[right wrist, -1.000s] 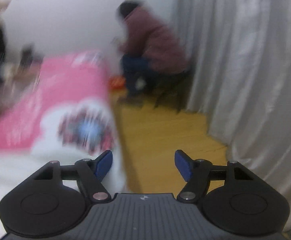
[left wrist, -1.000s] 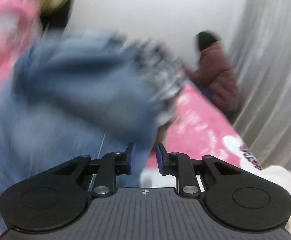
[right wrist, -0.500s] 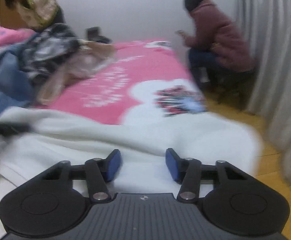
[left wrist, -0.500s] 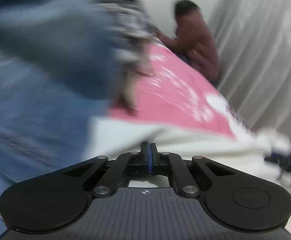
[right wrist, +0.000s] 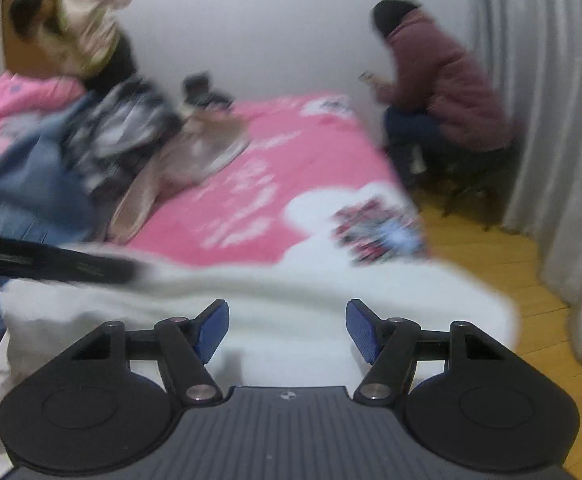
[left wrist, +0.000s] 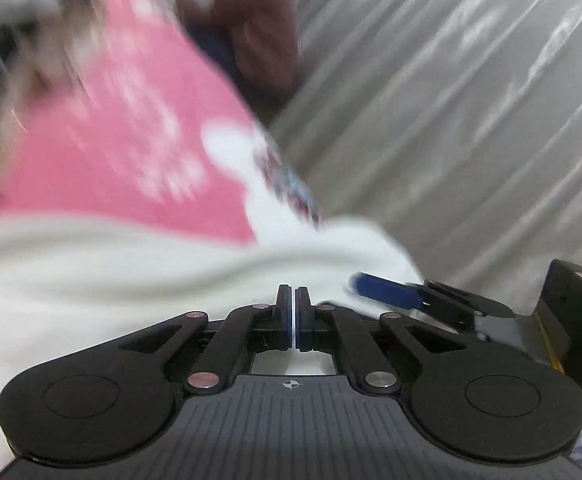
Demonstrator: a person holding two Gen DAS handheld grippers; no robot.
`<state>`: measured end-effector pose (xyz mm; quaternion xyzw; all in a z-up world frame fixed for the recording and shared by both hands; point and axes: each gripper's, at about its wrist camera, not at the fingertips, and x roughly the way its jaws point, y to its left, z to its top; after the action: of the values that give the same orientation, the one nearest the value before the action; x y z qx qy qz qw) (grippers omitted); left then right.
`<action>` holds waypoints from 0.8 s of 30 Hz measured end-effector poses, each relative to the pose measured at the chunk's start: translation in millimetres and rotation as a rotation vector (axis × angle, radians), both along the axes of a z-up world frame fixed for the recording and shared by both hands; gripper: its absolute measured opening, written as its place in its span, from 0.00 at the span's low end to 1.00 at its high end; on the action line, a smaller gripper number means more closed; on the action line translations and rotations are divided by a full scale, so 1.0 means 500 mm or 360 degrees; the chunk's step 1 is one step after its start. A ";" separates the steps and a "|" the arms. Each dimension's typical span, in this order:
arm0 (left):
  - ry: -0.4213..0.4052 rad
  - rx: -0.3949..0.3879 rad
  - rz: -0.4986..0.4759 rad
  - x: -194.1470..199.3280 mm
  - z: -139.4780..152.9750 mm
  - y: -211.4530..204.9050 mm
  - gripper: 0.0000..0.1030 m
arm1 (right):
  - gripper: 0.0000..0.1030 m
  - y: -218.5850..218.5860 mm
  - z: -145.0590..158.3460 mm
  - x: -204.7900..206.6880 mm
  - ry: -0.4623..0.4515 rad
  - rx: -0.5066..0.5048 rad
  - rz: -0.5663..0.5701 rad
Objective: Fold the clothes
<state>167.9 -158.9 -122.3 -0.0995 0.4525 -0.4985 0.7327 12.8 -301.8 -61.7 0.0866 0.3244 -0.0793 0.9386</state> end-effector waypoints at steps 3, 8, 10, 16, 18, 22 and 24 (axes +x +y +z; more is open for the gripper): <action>0.0122 -0.0034 0.0182 0.062 -0.040 0.029 0.04 | 0.65 0.007 -0.036 -0.021 0.0022 -0.0077 0.0035; 0.0132 0.0027 0.0595 0.169 -0.049 0.101 0.04 | 0.65 0.013 -0.030 -0.073 0.0041 -0.0129 0.0027; 0.0058 0.0061 0.0649 0.156 -0.018 0.112 0.01 | 0.65 0.019 -0.029 -0.088 0.0049 -0.0160 0.0030; -0.0311 -0.0078 0.0475 -0.014 0.081 0.154 0.03 | 0.68 0.021 0.016 -0.099 -0.0019 -0.0083 -0.0018; -0.0347 -0.0019 0.0365 -0.049 0.066 0.156 0.06 | 0.71 0.018 0.030 -0.088 -0.0076 -0.0038 -0.0007; -0.0377 0.0106 0.0389 -0.055 -0.006 0.159 0.06 | 0.70 0.023 0.018 -0.026 -0.0043 -0.0102 -0.0052; -0.0428 0.0060 0.0423 -0.058 -0.022 0.164 0.06 | 0.70 0.028 0.000 0.005 0.0025 -0.0155 -0.0145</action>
<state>138.8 -77.0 -133.3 -0.0770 0.3426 -0.3974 0.8478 15.1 -287.8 -61.6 0.0549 0.3232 -0.1382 0.9346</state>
